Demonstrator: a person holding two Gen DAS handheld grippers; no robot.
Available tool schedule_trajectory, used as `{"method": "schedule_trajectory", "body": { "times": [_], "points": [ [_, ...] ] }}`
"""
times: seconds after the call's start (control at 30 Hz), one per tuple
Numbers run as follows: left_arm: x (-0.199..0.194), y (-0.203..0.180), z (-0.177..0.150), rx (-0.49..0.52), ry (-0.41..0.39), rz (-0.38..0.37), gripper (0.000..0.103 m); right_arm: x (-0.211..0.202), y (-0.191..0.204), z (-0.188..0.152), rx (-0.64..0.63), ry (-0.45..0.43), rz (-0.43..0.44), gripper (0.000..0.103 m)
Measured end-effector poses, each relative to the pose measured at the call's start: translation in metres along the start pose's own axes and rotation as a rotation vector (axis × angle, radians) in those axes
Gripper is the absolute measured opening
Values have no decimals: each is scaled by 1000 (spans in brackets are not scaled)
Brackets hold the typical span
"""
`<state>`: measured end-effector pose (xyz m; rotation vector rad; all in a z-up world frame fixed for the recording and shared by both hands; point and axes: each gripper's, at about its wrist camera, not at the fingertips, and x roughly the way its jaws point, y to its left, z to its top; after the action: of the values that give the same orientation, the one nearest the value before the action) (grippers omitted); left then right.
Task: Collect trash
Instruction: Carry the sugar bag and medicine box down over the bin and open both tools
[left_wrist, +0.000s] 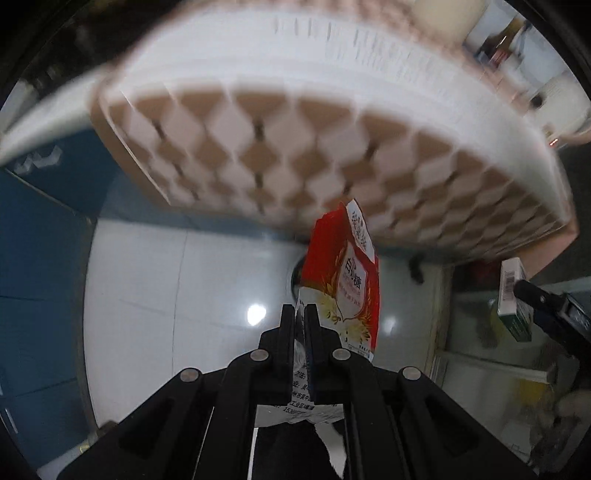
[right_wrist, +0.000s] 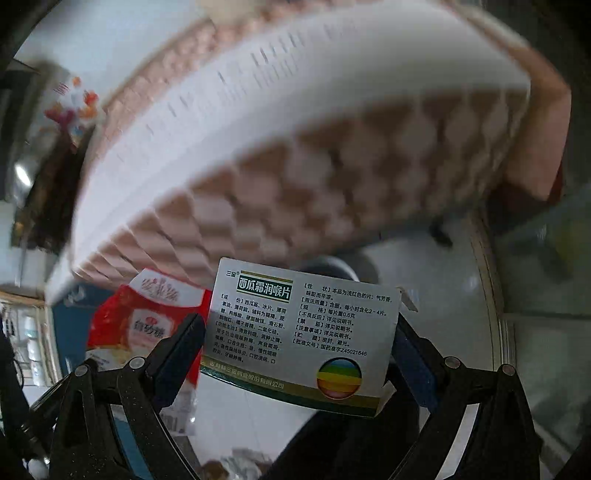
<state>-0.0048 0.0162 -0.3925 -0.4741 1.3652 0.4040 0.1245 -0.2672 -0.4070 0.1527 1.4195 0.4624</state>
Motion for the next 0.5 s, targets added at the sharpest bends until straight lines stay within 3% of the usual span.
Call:
{"method": "schedule_trajectory", "body": {
  "times": [0.13, 0.37, 0.5],
  "points": [
    [125, -11, 3, -25, 94, -1, 2, 88, -25, -17, 6, 80, -45, 98],
    [365, -31, 20, -48, 228, 1, 2, 300, -88, -17, 39, 164, -87, 98],
    [449, -38, 25, -78, 295, -7, 3, 395, -112, -17, 51, 197, -97, 98]
  ]
}}
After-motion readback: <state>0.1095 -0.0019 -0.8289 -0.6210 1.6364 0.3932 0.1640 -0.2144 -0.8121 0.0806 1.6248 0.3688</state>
